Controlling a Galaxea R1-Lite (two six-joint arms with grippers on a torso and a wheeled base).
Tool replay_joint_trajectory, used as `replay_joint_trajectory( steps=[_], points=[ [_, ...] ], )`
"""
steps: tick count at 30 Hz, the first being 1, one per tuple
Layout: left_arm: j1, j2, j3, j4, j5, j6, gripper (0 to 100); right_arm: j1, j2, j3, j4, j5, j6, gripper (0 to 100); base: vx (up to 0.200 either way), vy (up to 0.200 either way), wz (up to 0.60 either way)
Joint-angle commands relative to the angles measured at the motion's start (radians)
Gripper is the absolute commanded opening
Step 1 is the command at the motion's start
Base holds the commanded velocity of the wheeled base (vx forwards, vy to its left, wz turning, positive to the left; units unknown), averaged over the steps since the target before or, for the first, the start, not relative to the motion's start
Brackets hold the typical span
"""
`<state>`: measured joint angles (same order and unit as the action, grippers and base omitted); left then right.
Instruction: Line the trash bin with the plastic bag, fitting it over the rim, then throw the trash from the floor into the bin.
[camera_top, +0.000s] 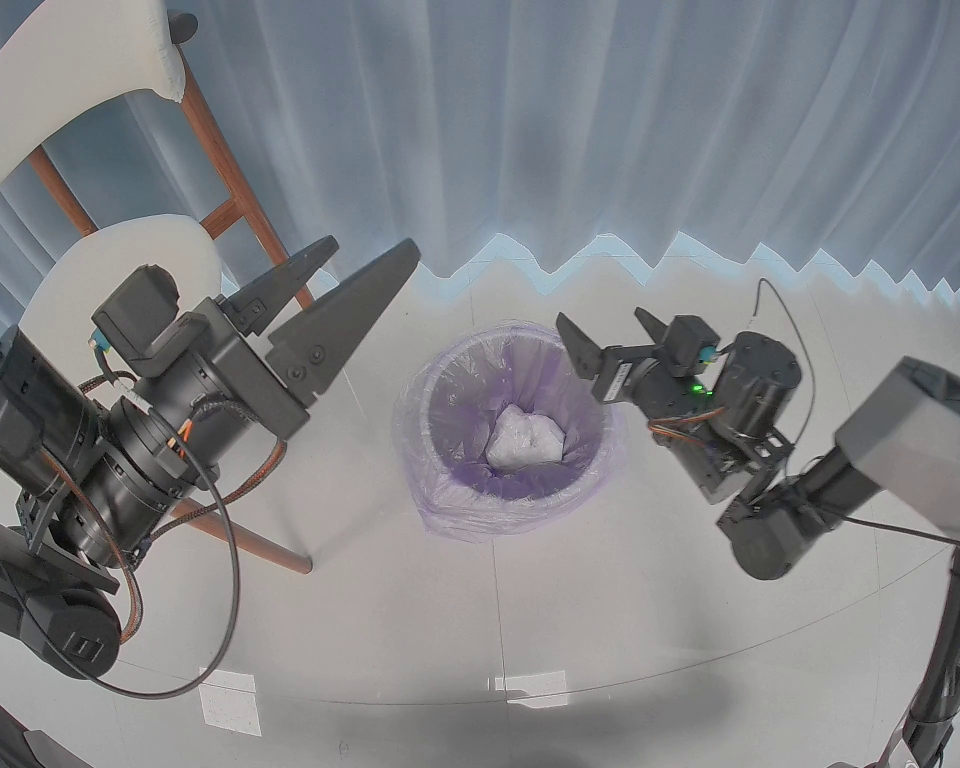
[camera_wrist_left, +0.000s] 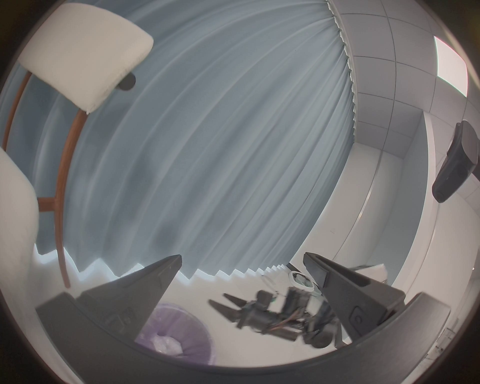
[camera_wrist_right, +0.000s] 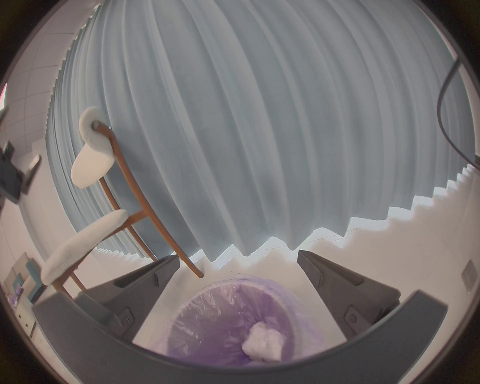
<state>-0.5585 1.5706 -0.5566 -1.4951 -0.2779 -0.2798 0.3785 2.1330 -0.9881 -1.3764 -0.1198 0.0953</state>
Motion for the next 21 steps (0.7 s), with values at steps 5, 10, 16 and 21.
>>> replay_joint_trajectory(
  steps=[5,10,16,21],
  points=[
    [0.054,-0.388,0.130,0.210,0.141,0.059,100,-0.090,-0.913,0.675,0.169,-0.027,-0.043,100,0.000,0.000,0.00],
    [0.160,-0.664,0.219,0.424,0.158,0.059,100,-0.124,-1.249,0.740,0.461,-0.029,-0.045,100,0.000,0.000,0.00],
    [0.302,-1.009,0.213,0.800,0.141,0.057,100,-0.139,-1.591,0.720,0.843,-0.047,-0.034,100,0.000,0.000,0.00],
    [0.420,-1.287,0.205,1.147,0.086,0.057,100,-0.164,-1.837,0.718,1.114,-0.047,-0.029,100,0.000,0.000,0.00]
  ],
)
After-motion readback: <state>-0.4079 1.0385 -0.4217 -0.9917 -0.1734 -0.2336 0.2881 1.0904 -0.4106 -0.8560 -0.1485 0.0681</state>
